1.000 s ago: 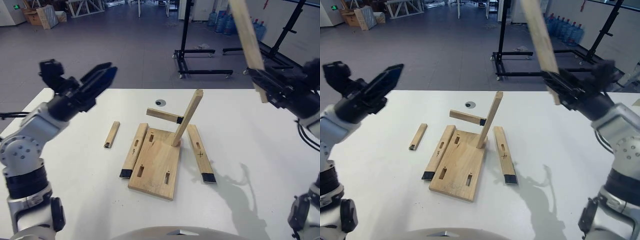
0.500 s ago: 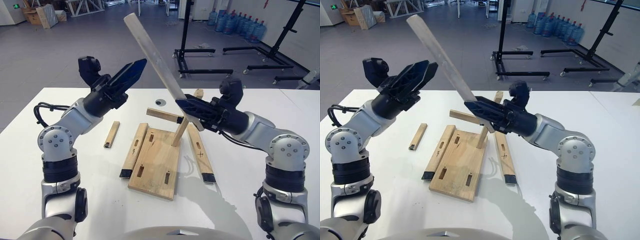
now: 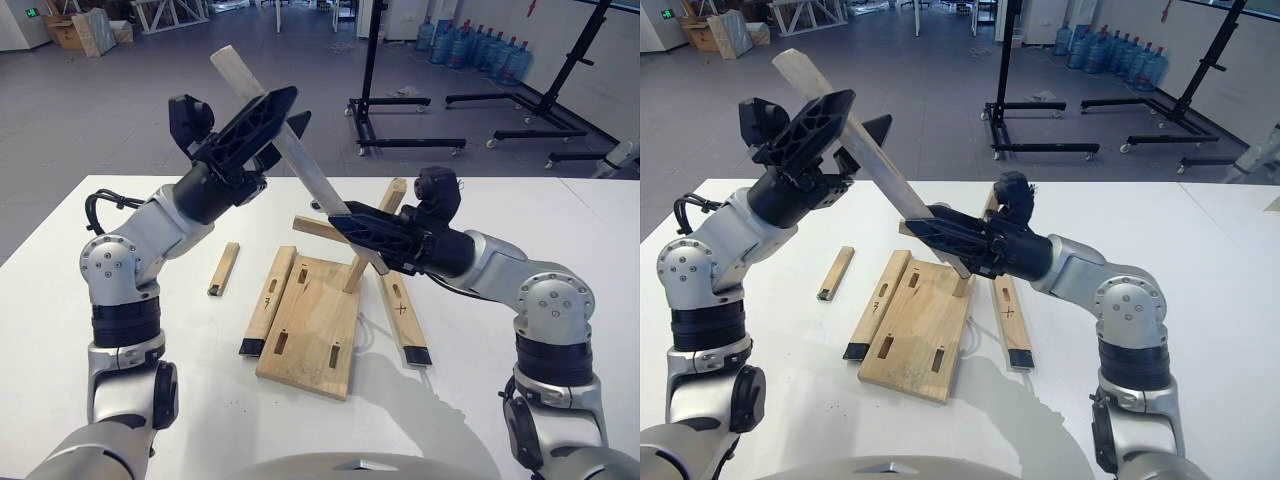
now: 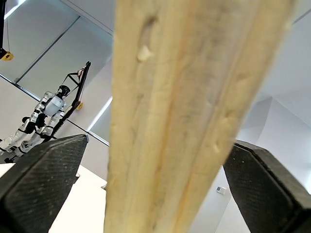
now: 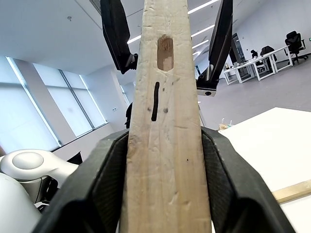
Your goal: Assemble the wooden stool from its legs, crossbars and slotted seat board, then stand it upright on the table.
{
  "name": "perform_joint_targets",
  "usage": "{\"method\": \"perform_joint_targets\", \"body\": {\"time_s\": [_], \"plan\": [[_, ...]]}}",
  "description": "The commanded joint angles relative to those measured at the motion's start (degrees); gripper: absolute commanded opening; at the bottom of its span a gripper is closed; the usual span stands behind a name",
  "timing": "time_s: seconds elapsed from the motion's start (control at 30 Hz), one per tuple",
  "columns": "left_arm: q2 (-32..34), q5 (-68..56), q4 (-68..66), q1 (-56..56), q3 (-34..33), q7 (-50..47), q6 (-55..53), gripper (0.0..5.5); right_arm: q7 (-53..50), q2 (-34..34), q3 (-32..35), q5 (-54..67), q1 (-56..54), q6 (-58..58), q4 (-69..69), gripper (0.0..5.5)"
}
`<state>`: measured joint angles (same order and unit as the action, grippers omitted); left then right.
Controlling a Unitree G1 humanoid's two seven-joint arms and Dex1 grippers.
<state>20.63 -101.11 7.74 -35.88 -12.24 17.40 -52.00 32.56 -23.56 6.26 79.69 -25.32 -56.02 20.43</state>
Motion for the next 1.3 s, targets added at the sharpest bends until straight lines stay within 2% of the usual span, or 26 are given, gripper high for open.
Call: {"method": "perform_joint_targets", "body": {"time_s": [0.03,0.43,0.7,0.73,0.9,1.07,1.13,1.2,1.3], "plan": [[0.54,-1.49,-1.43,-1.3,0.26,-1.47,-0.77,4.33,-0.52,0.61,-0.05,0.06,0.27,0.87,0.27,2.04],[1.82,-2.34,-1.33,-0.9,2.2,-3.4,-3.13,2.42,0.37,0.84,-1.0,-2.02,0.63,1.08,0.27,2.04],[2.21,-1.28,-1.52,-0.73,1.51,-4.43,-2.45,2.3,1.22,0.06,-1.19,-3.58,2.48,1.36,0.21,2.04],[2.26,-0.92,-1.53,-0.75,1.45,-4.41,-2.36,2.3,1.4,-0.38,-1.64,-4.13,2.73,1.01,-0.03,2.42],[2.82,1.65,-1.75,-0.26,0.99,-3.48,-2.28,2.09,2.8,-2.61,-2.83,-5.37,4.58,-0.62,-0.44,3.33],[4.07,5.5,-3.09,-0.07,0.34,-1.54,-2.55,2.03,6.45,-7.67,0.32,-7.69,8.58,0.33,1.33,4.21],[5.71,7.82,-3.32,0.12,-0.59,-0.19,-2.54,2.02,9.4,-12.43,3.83,-8.07,11.56,0.09,2.9,4.62],[8.47,10.37,-2.7,0.7,-2.55,1.33,-2.23,2.02,16.92,-18.92,6.89,-9.25,16.8,0.17,6.95,4.95],[13.55,13.7,-1.89,1.06,-7.44,2.75,-0.67,2.02,27.58,-27.5,5.28,-16.94,24.76,3.83,13.76,5.4]]}}
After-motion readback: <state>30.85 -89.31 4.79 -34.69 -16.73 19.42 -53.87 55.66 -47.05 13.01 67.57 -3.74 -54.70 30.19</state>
